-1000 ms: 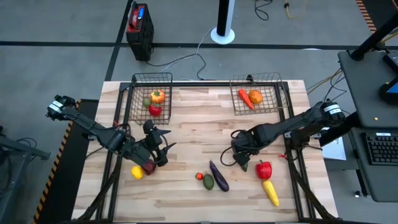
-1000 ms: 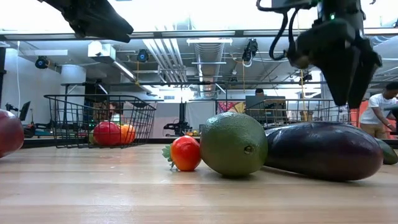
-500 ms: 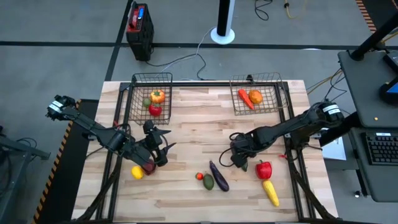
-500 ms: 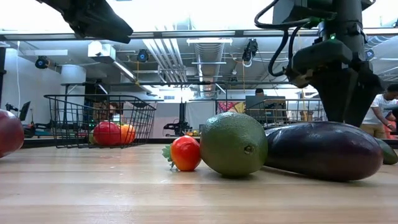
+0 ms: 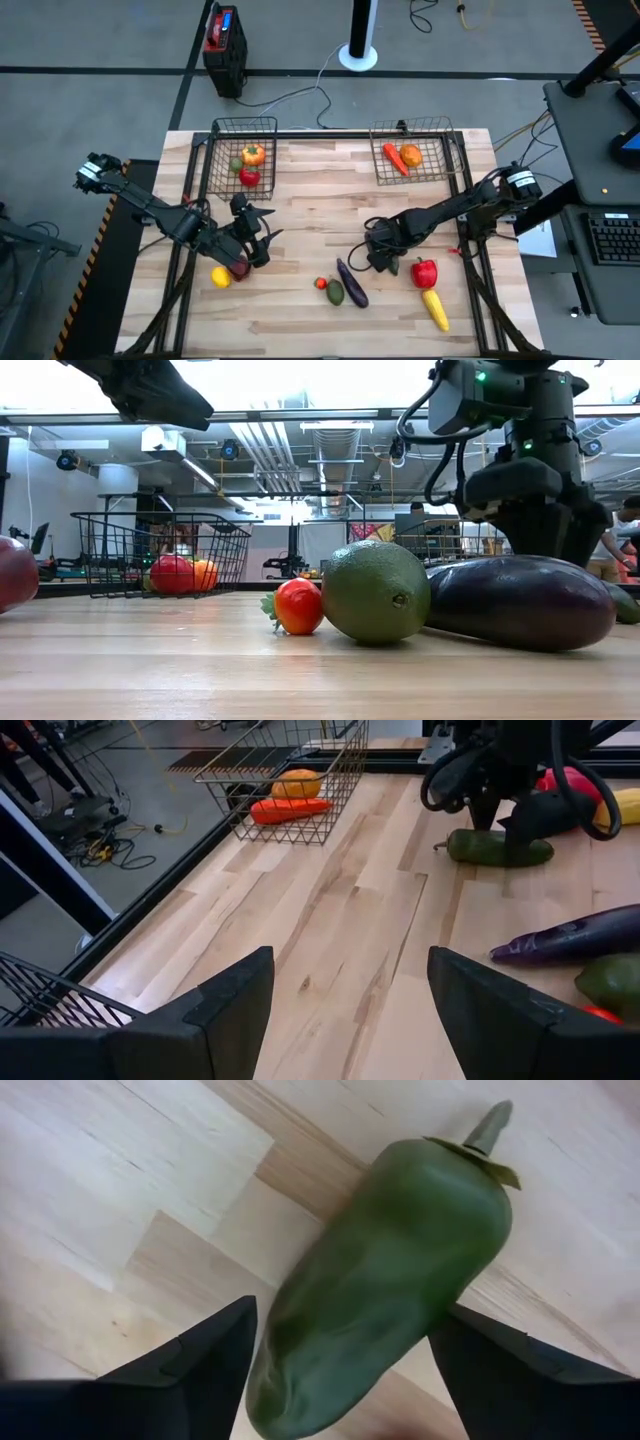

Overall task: Sort produce into baskets
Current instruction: Put the green chili pepper into the right wire basket

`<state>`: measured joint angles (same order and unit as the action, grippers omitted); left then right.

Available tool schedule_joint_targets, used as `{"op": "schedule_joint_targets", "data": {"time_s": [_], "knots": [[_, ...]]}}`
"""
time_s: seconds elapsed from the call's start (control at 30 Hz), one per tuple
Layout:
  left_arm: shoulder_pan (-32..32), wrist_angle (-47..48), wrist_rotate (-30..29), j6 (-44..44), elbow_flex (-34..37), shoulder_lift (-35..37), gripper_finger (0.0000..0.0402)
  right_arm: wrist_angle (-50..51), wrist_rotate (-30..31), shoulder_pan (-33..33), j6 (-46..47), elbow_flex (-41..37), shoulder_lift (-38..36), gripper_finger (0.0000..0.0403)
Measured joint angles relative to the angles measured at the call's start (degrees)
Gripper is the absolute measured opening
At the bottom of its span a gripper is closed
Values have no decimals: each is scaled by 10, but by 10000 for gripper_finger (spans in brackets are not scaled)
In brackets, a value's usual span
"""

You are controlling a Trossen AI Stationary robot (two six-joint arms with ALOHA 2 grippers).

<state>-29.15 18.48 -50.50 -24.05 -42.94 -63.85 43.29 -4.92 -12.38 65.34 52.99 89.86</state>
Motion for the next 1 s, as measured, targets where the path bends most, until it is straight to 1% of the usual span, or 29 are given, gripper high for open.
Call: {"op": "schedule_joint_targets", "data": {"time_s": [0.37,0.73,0.87,1.0], "knots": [[0,0,-2,-7,7,0,246,-8,2,0,0,0,0,201],[0,-1,-2,-9,8,0,246,-10,3,1,-19,0,-3,127],[0,0,-2,-12,8,0,246,-6,1,5,-34,21,-8,113],[0,-1,-1,-15,8,0,246,-6,6,16,-77,75,-9,116]]}}
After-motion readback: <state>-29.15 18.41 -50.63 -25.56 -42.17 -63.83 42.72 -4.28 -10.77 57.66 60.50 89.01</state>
